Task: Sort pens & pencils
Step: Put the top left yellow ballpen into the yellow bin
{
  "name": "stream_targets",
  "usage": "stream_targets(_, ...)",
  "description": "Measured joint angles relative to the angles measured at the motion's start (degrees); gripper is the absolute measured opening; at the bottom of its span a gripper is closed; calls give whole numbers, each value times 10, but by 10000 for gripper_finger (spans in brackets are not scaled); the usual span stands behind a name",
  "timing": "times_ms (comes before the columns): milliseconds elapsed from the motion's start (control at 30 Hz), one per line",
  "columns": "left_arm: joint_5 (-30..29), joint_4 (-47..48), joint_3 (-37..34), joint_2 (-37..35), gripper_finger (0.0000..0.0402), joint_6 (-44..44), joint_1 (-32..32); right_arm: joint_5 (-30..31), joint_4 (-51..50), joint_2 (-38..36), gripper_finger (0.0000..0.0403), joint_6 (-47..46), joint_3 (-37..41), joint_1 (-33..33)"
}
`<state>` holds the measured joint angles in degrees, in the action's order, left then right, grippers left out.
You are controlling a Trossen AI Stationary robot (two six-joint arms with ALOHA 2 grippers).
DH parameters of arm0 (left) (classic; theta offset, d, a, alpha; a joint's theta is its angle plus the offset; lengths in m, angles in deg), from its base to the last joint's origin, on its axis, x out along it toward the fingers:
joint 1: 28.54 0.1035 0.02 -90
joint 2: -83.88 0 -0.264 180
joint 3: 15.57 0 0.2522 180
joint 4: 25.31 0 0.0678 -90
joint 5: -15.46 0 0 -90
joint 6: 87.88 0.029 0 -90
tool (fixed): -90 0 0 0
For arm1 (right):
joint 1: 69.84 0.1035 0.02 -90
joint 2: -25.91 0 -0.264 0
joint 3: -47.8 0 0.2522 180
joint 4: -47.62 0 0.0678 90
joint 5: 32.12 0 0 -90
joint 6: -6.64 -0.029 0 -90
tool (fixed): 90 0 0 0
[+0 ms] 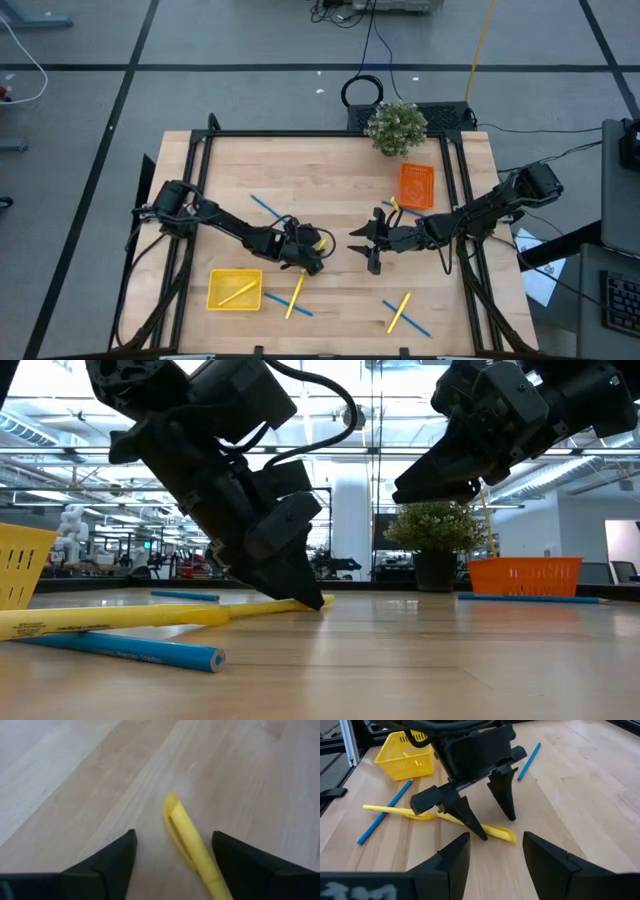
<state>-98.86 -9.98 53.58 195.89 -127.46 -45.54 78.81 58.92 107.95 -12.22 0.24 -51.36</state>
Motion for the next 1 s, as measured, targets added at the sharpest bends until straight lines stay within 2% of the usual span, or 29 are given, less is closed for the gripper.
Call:
stream_targets(167,-2,8,0,0,170,1,-13,0,0,0,171,0,0,0)
stream_targets(333,-11,20,0,0,43,31,-24,0,0,0,171,0,0,0)
stream_targets(600,-9,26,-2,-17,36,89,-17,0,0,0,171,0,0,0)
stream_targets(1000,-36,75,-4,-134,36,159,-17,0,0,0,171,-2,-1,0)
